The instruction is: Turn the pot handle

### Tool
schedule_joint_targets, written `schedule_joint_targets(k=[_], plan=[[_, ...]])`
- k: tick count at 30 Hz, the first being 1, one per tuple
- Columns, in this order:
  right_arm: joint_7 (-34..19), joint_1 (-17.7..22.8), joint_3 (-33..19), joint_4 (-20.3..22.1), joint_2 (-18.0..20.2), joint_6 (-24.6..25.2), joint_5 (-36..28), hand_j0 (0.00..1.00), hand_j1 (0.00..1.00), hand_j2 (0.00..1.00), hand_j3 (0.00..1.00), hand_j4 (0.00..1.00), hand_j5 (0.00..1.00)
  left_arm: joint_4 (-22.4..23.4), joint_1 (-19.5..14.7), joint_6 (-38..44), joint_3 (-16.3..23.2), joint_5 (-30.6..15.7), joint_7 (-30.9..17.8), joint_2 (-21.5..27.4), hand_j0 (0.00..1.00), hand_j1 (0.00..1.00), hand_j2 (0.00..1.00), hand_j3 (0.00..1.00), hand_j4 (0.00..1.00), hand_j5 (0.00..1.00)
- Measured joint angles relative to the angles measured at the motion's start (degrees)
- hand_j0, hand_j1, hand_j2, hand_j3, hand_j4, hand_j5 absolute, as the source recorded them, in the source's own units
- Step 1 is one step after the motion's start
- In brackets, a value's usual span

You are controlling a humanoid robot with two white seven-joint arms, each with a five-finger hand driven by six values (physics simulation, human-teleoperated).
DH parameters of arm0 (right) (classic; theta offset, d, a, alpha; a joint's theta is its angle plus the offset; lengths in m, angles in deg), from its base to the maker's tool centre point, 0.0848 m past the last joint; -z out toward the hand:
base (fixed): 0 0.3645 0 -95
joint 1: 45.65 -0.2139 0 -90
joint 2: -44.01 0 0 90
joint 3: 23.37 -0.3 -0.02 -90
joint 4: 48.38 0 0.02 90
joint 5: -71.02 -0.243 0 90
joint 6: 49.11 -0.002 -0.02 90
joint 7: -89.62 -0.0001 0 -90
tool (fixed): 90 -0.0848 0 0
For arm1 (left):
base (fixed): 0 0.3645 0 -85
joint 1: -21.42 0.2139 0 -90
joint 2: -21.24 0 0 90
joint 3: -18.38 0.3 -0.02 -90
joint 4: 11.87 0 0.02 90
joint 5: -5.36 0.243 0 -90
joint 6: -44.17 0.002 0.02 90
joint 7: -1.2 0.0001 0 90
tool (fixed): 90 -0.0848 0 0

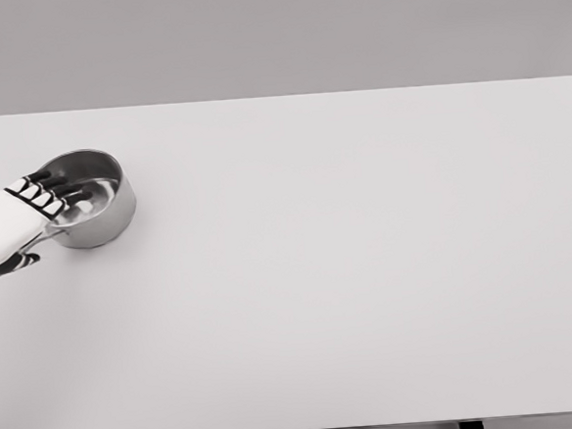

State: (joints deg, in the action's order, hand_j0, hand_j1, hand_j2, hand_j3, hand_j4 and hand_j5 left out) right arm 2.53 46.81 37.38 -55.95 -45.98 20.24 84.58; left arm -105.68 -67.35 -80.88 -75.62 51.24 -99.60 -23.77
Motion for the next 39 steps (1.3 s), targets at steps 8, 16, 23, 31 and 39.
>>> schedule_joint_targets(k=[8,16,23,31,39], plan=[[0.0,0.0,0.0,0.0,0.0,0.0,0.0,1.0,1.0,1.0,1.0,1.0,1.0,-0.04,-0.35,0.0,-1.5,0.9,-0.44,0.2,1.0,1.0,1.0,1.0,1.0,1.0],[0.0,0.0,0.0,0.0,0.0,0.0,0.0,1.0,1.0,1.0,1.0,1.0,1.0,-0.01,-0.35,0.0,-1.78,1.66,-0.48,0.3,1.0,1.0,1.0,1.0,1.0,1.0],[0.0,0.0,0.0,0.01,0.0,0.0,0.0,1.0,1.0,1.0,1.0,1.0,1.0,0.04,-0.26,0.0,-1.81,2.03,-0.48,0.31,1.0,1.0,1.0,1.0,1.0,1.0],[0.0,0.0,0.0,0.0,0.0,0.0,0.0,1.0,1.0,1.0,1.0,1.0,1.0,0.05,-0.53,0.0,-1.86,2.98,-0.48,0.31,1.0,1.0,1.0,1.0,1.0,1.0],[0.0,0.0,0.0,0.0,0.0,0.0,0.0,1.0,1.0,1.0,1.0,1.0,1.0,-0.35,0.09,0.0,-1.81,2.84,-0.35,0.31,1.0,1.0,1.0,1.0,1.0,1.0]])
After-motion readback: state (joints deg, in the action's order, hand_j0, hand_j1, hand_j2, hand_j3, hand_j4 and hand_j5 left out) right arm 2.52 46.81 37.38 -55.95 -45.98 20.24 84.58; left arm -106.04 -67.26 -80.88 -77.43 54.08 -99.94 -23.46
